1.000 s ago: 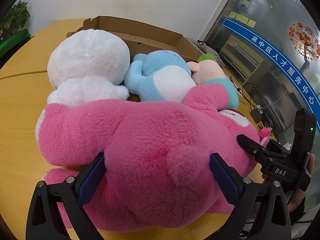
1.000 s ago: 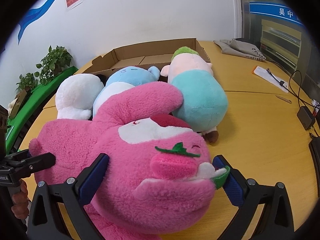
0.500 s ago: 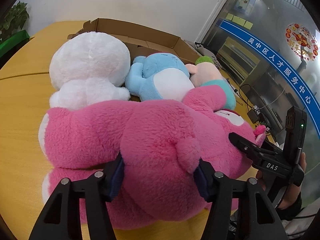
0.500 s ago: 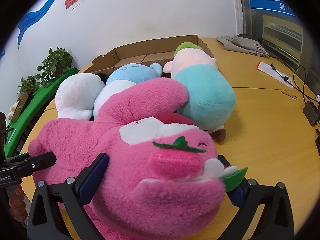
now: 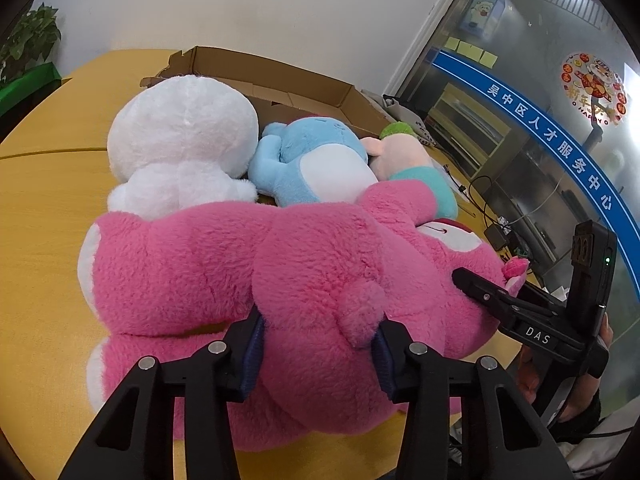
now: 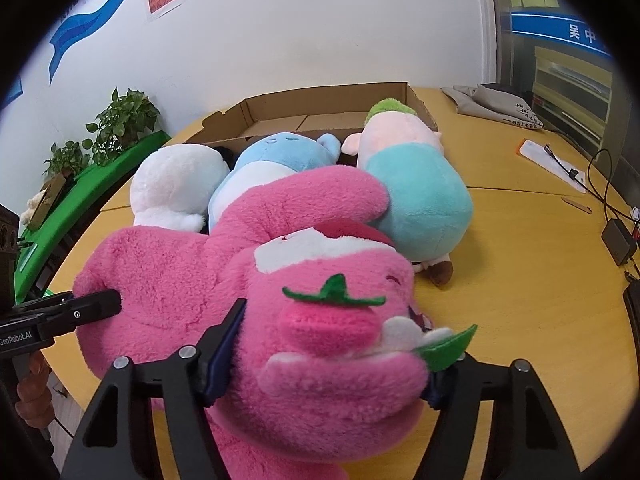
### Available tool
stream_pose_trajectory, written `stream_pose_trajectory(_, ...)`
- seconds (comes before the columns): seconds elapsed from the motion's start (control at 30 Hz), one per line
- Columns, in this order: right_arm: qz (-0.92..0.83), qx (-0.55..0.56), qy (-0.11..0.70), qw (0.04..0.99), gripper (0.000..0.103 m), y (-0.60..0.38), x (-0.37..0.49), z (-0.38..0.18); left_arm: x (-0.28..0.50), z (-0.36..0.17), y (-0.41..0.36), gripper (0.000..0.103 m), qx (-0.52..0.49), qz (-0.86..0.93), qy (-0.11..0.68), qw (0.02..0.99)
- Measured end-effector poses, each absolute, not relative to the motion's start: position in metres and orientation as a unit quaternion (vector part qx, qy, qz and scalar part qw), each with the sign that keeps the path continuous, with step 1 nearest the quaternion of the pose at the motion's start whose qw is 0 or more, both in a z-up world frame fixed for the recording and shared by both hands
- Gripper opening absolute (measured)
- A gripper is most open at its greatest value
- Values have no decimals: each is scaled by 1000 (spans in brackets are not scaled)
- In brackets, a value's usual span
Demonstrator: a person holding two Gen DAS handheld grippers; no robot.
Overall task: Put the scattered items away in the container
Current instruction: 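Close the left gripper on the pink bear's back while the right gripper grips its head, then lift the pink bear with both grippers and carry it over the cardboard box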
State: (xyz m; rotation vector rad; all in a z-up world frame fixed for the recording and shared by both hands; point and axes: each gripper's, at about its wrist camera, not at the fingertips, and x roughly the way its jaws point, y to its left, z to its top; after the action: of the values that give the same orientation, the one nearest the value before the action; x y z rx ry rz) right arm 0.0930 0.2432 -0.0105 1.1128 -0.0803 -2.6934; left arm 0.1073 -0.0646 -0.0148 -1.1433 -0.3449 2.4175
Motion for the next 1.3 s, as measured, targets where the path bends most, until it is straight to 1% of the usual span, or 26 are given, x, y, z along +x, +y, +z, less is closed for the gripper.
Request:
stream_pose_trajectory(0.1, -921, 373, -27, 113, 66, 241, 100, -6, 114, -10, -66, 48, -409, 877, -125, 220)
stream_pose_trajectory(0.23, -925, 360, -29, 117, 66, 240, 108, 3, 123, 1, -69, 48, -395, 883, -128, 221)
stream_pose_trajectory(0.43, -932, 340, -39, 118, 66, 243, 115, 26, 129, 35, -68, 48, -361, 897, -118, 227)
stream_pose_trajectory(0.53, -936, 330, -42, 113, 66, 244, 111, 43, 125, 56, -66, 48, -343, 903, -110, 232)
stream_pose_trajectory(0.8, -958, 273, -19, 89, 66, 244, 90, 102, 95, 104, -61, 48, -299, 916, -100, 247)
stream_pose_trajectory(0.97, -964, 252, -10, 79, 66, 244, 63, 127, 58, 125, -58, 47, -286, 919, -96, 254)
stream_pose_trajectory(1.1, -968, 242, -7, 74, 66, 245, 28, 142, 13, 138, -57, 47, -283, 920, -93, 257)
stream_pose_trajectory(1.3, -967, 246, -18, 68, 66, 245, -57, 157, -88, 151, -52, 47, -290, 918, -78, 259)
